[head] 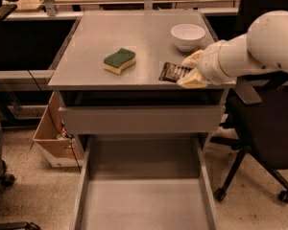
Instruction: Pick rxbar chocolate from middle drawer and place on counter
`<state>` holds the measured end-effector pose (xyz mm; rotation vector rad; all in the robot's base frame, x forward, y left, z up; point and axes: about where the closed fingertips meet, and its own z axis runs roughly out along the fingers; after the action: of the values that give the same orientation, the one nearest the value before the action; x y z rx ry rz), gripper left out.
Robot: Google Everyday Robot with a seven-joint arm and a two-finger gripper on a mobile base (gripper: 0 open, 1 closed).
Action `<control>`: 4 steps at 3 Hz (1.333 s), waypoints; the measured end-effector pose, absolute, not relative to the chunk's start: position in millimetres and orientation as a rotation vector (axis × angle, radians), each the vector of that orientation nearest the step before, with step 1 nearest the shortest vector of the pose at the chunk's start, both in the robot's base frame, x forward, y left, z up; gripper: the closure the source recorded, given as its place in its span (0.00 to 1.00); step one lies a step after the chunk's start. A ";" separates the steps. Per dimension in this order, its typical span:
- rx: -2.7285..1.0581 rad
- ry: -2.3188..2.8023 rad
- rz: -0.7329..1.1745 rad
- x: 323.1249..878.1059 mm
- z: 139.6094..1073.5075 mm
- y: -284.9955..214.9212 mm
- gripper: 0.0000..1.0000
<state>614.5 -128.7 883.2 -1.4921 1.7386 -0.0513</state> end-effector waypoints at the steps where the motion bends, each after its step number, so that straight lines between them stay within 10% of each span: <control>1: -1.502 1.711 -0.023 647.1 880.6 -133.1 1.00; 2: -1.521 1.685 0.015 677.1 873.8 -139.2 1.00; 4: -1.537 1.686 0.092 710.2 843.2 -147.8 0.53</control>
Offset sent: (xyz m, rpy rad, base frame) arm 0.0994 -0.0221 -0.0148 0.0576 0.0060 0.1006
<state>710.2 -147.8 843.2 -1.5367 1.6865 0.0916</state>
